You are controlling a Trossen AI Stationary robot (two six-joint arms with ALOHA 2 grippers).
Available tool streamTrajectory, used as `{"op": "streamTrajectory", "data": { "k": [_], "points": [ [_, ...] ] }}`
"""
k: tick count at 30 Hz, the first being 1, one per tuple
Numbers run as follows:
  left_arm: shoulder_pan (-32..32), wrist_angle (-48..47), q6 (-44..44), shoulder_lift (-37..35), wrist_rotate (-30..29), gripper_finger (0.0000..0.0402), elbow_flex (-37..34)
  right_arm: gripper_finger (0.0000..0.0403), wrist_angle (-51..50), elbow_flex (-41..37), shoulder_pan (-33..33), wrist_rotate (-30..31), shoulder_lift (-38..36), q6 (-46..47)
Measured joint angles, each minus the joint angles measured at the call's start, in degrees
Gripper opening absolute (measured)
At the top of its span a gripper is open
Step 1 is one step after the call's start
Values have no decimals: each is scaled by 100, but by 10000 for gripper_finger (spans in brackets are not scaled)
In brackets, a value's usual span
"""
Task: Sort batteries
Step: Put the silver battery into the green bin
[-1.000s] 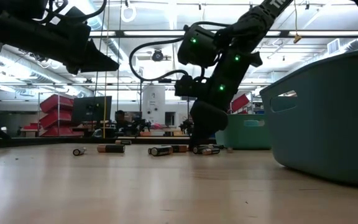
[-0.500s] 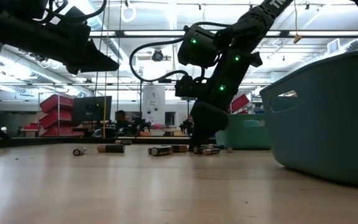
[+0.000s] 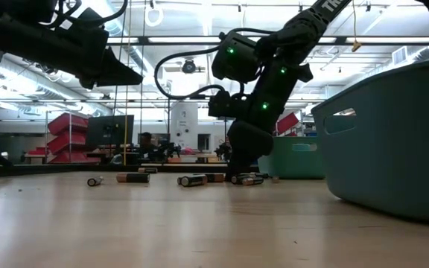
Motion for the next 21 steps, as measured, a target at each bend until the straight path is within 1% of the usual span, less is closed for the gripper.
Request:
{"op": "streamTrajectory", "data": {
  "k": [5, 14, 21],
  "points": [
    [0, -2, 0, 0, 0, 92, 0, 10, -14, -2, -6, 2, 4, -66],
    [0, -2, 0, 0, 0, 92, 0, 9, 41, 7, -22, 2, -42, -71],
    [0, -7, -1, 0, 0, 92, 0, 5, -191, -20, -33, -2, -428, -90]
  ]
}}
